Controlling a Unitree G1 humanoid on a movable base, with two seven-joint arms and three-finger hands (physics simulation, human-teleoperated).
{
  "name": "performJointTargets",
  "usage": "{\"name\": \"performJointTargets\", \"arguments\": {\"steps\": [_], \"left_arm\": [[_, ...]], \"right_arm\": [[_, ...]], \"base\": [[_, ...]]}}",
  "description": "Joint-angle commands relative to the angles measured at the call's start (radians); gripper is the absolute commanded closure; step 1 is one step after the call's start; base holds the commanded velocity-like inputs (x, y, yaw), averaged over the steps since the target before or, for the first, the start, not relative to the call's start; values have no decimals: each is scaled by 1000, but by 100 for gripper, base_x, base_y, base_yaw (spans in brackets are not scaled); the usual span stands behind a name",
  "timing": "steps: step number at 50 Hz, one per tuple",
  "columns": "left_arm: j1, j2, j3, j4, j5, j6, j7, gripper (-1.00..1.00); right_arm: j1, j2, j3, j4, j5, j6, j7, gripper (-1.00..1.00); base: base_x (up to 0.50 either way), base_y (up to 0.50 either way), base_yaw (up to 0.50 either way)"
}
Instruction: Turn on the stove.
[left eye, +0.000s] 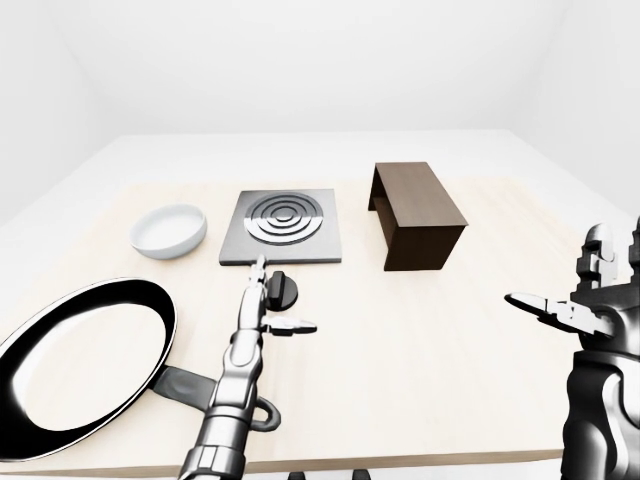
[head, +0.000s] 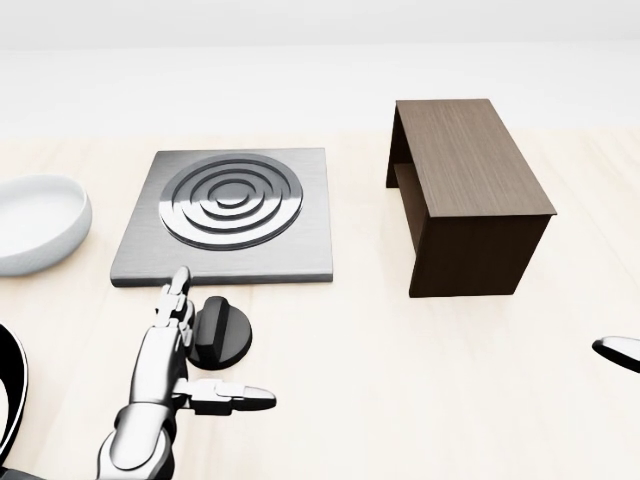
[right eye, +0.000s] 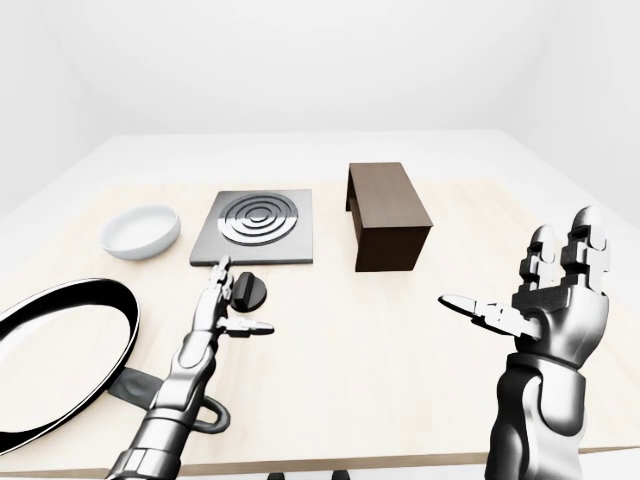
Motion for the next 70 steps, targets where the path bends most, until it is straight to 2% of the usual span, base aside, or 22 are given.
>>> {"name": "performJointTargets", "arguments": {"steps": [1,19,25,26,31,32,33,37,44,48,54,64,70], "left_arm": [[23,-12,-15,9,18,0,-2,-100],[17,-22,-26,164,44,0,2,-100],[77,-39,-54,65,61,0,-10,-100],[127,-54,-86,1,80,0,-20,-100],[174,-67,-115,-62,98,0,-32,-100],[402,-82,-282,-400,179,0,-98,-100],[414,-70,-302,-422,174,0,-93,-100],[419,-50,-327,-448,154,13,-76,-100],[431,-30,-367,-466,147,12,-55,-100],[436,-25,-378,-483,143,21,-52,-100],[439,-17,-393,-476,144,7,-43,-100],[456,-9,-406,-515,126,15,-53,-100],[474,9,-431,-545,114,0,-60,-100]], "right_arm": [[3,0,-3,2,1,0,3,-100],[5,3,-5,-7,10,0,4,-100],[4,2,-2,-1,10,0,4,-100],[3,3,-2,0,11,0,4,-100],[4,3,1,7,9,0,6,-100],[4,2,-2,5,13,0,6,-100],[3,2,-2,8,13,0,6,-100],[4,3,0,4,12,0,4,-100],[6,3,-1,1,13,0,4,-100],[5,3,-1,2,13,0,4,-100],[6,4,0,7,12,0,6,-100],[5,4,1,10,11,0,6,-100],[5,3,0,9,13,0,4,-100]], "base": [[0,0,0],[0,0,0],[0,0,0],[0,0,0],[0,0,0],[0,0,0],[0,0,0],[0,0,0],[0,0,0],[0,0,0],[0,0,0],[0,0,0],[0,0,0]]}}
